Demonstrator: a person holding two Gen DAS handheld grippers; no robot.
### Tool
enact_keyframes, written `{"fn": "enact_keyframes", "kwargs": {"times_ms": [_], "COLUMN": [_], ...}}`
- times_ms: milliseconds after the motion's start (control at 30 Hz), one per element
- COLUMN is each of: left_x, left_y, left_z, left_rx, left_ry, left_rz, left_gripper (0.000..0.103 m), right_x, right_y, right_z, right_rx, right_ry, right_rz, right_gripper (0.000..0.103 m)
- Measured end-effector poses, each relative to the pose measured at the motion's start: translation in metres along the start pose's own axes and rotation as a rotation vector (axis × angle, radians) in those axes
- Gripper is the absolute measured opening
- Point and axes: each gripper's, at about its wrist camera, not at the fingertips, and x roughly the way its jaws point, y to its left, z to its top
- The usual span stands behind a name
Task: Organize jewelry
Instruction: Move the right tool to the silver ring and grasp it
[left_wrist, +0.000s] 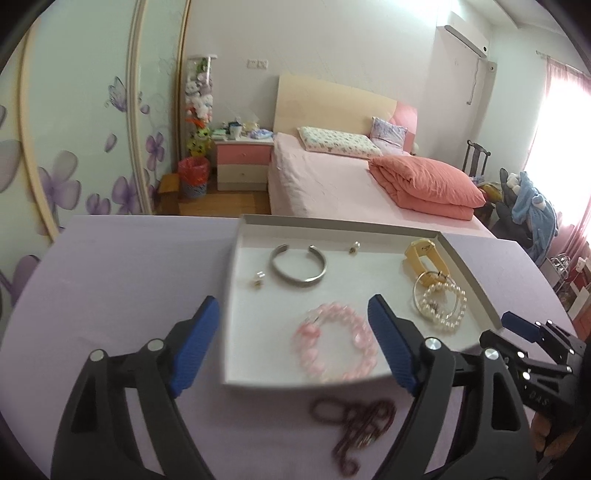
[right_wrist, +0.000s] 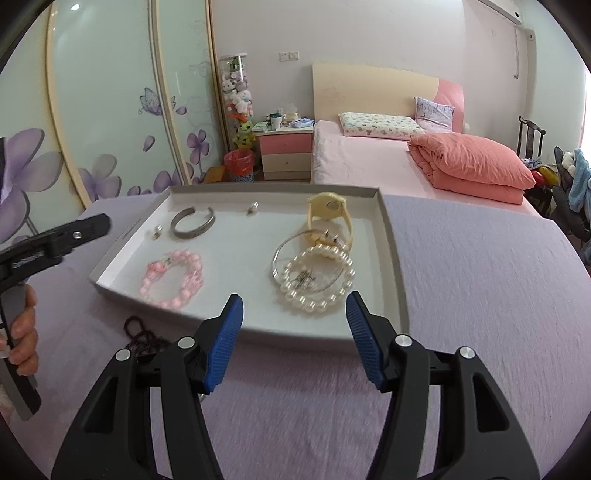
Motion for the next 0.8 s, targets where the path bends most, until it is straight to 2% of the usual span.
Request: {"fn": "enact_keyframes", "kwargs": {"times_ms": [333,500,567,800], "left_x": [-0.058,-0.076,-0.084,-0.098], "left_y": [0.022,0.029,0.031,0.036], "left_z": [-0.049,-0.063,-0.067,-0.082], "left_rx": [0.018,-0.002,-0.01,-0.01], "left_ry": [-0.021,-0.018,-0.022,-0.033], "left_rz": [0.009,-0.013,-0.023,-0.029], "left_gripper": [0.086,0.088,0.088,0.088], "right_x": [-0.008,-0.011,-0.009,-0.003], "right_y": [0.027,0.04,0.045,0.057], "right_z": [-0.04,-0.053,-0.057,-0.067], "right_rx": [-0.027,-0.041,-0.047,-0.07], "right_ry": [0.076,0.113,0.131,0.17], "right_rz": [0.071,0.105,0.114,0.107], "right_gripper": [0.058,0.054,0.047,0.043]}}
